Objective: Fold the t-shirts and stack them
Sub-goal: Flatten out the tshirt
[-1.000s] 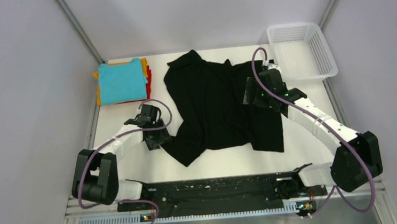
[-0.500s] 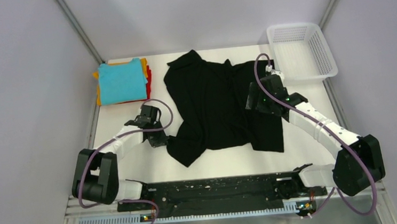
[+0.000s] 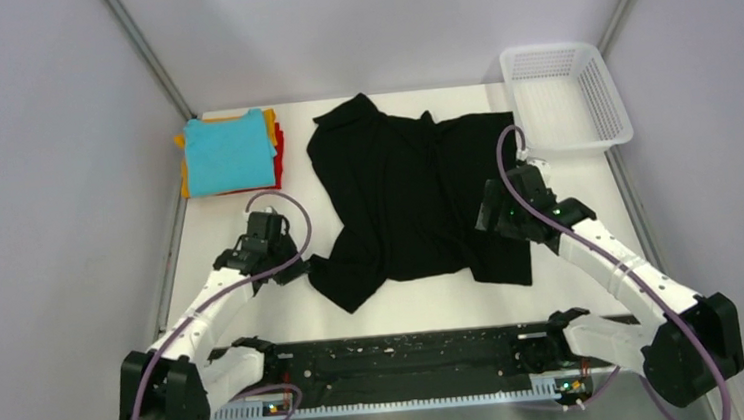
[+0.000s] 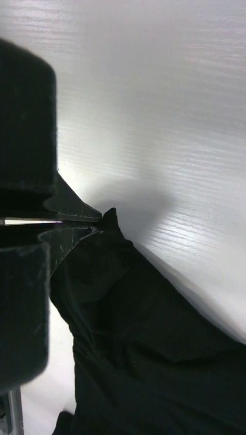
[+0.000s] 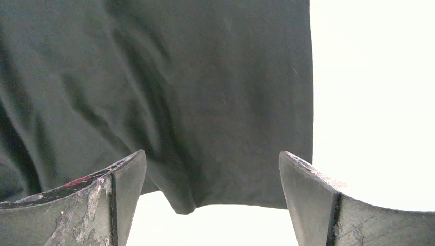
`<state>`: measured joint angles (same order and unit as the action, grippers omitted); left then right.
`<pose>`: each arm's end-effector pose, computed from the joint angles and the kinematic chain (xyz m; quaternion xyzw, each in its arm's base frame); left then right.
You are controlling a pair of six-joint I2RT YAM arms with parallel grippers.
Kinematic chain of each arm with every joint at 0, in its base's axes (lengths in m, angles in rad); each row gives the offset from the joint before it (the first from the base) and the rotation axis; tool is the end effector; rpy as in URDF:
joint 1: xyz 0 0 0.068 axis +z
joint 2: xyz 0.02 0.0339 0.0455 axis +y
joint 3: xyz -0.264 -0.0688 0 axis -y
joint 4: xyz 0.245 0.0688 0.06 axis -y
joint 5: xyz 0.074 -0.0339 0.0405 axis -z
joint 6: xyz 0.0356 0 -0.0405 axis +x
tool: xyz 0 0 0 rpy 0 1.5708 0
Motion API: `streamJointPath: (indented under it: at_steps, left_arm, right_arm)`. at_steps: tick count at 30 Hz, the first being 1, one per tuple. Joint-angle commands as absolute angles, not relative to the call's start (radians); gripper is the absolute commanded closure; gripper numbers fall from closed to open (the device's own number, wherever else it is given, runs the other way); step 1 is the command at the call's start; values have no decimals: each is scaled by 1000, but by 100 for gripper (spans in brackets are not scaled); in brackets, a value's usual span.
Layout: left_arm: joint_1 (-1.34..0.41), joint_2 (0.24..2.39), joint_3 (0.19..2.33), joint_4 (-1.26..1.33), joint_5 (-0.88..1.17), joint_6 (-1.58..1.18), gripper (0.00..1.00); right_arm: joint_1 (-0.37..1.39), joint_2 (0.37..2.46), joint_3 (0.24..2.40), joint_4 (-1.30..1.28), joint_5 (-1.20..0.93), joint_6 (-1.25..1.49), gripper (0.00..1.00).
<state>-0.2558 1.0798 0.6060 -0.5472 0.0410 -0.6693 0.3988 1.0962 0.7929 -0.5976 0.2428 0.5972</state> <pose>0.1913 -0.0516 0.1945 -0.1921 0.9429 -0.1388 0.2341 0.2047 0.0770 0.2473 0.1325 0.9289 0.0554 0.3413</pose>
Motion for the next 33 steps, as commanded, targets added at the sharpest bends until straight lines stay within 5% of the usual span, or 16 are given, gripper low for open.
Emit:
streamJointPath:
  at_steps: [1,12,21,33]
  left_arm:
    - [-258,974,535,-506,69,-763,100]
    - [-261,849,520,-539,-71,-812,100]
    - [-262,856,518,-501,-65,-840,100]
    - [-264,1016,595,-541,24,-788,100]
  right_arm:
    - [403,997,721,-752,299,691,1]
    - [403,751,553,-848,242,886,1]
    - [403,850,499,-814,337,1003,3]
    - [403,963,449,-731,338,1037,27]
